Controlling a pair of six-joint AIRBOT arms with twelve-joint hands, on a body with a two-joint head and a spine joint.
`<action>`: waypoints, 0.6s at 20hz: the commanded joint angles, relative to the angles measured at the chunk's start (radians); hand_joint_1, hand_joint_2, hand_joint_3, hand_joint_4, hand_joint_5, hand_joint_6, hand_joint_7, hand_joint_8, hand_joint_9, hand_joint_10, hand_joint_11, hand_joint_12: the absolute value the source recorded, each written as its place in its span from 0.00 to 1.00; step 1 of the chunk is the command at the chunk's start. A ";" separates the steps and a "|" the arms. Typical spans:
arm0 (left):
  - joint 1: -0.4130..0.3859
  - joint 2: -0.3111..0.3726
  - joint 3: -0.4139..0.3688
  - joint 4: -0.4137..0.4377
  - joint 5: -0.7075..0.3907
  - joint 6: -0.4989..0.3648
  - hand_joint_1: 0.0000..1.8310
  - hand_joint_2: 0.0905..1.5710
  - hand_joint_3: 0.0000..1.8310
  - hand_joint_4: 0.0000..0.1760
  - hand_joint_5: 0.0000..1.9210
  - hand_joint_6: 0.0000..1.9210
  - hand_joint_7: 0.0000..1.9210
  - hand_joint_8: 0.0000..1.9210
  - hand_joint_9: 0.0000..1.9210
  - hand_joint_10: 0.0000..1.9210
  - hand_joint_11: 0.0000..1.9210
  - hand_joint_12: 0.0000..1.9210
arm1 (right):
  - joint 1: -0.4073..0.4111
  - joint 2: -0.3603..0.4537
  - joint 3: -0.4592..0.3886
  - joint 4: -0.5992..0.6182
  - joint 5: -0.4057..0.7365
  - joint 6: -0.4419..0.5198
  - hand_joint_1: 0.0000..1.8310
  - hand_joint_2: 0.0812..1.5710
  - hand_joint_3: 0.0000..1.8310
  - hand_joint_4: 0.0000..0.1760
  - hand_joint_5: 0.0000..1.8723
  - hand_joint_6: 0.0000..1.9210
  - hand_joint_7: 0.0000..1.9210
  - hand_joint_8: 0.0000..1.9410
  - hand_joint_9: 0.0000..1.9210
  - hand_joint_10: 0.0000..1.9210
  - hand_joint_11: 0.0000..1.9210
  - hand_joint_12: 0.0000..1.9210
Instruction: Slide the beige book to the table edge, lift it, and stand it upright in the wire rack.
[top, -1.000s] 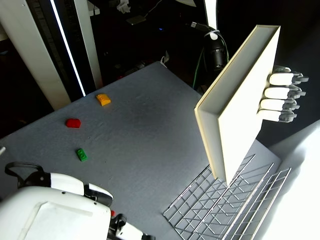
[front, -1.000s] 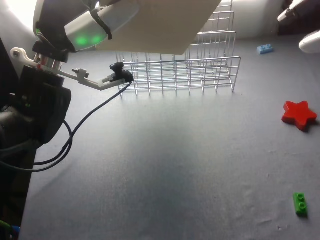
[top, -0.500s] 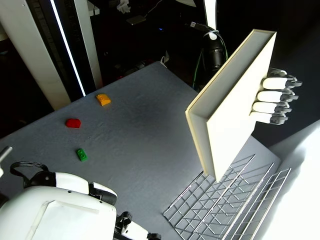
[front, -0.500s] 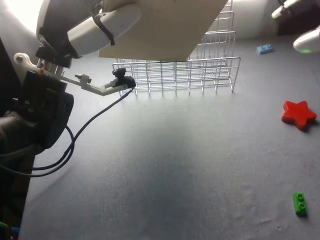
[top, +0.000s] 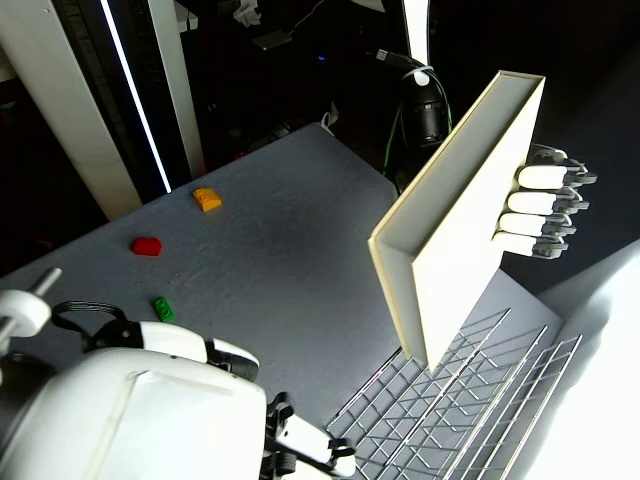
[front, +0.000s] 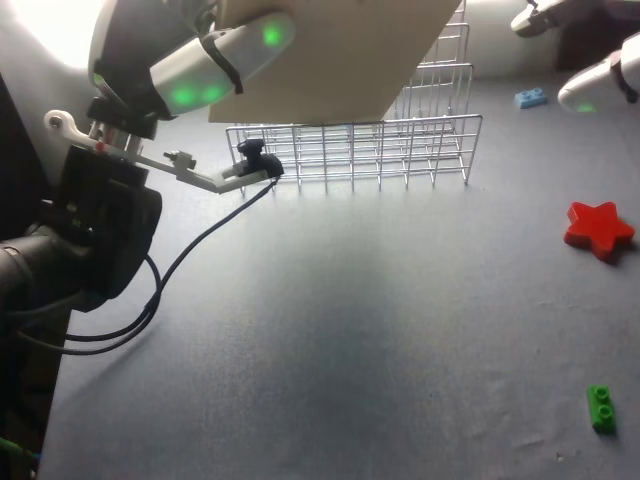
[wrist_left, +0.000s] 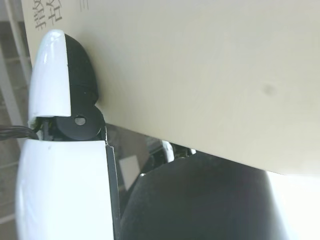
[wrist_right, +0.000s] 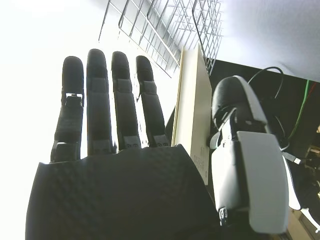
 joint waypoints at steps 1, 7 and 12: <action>-0.008 0.002 0.006 -0.027 -0.104 -0.020 0.80 0.73 0.00 0.00 0.43 0.58 0.40 0.68 0.41 0.72 0.35 0.82 | 0.023 0.004 0.004 0.028 -0.073 -0.019 0.11 0.72 0.00 0.00 0.20 0.00 0.18 0.00 0.19 0.00 0.00 0.52; 0.019 0.001 -0.022 -0.054 -0.104 -0.012 0.81 0.73 0.00 0.00 0.45 0.55 0.40 0.67 0.41 0.71 0.36 0.84 | 0.015 0.005 -0.012 0.028 -0.097 -0.030 0.07 0.71 0.00 0.00 0.17 0.00 0.16 0.00 0.14 0.00 0.00 0.39; 0.038 -0.005 -0.034 -0.054 -0.103 -0.012 0.75 0.73 0.00 0.00 0.44 0.58 0.41 0.67 0.41 0.73 0.36 0.77 | 0.012 0.015 -0.039 0.028 -0.106 -0.032 0.06 0.70 0.00 0.00 0.14 0.00 0.13 0.00 0.11 0.00 0.00 0.28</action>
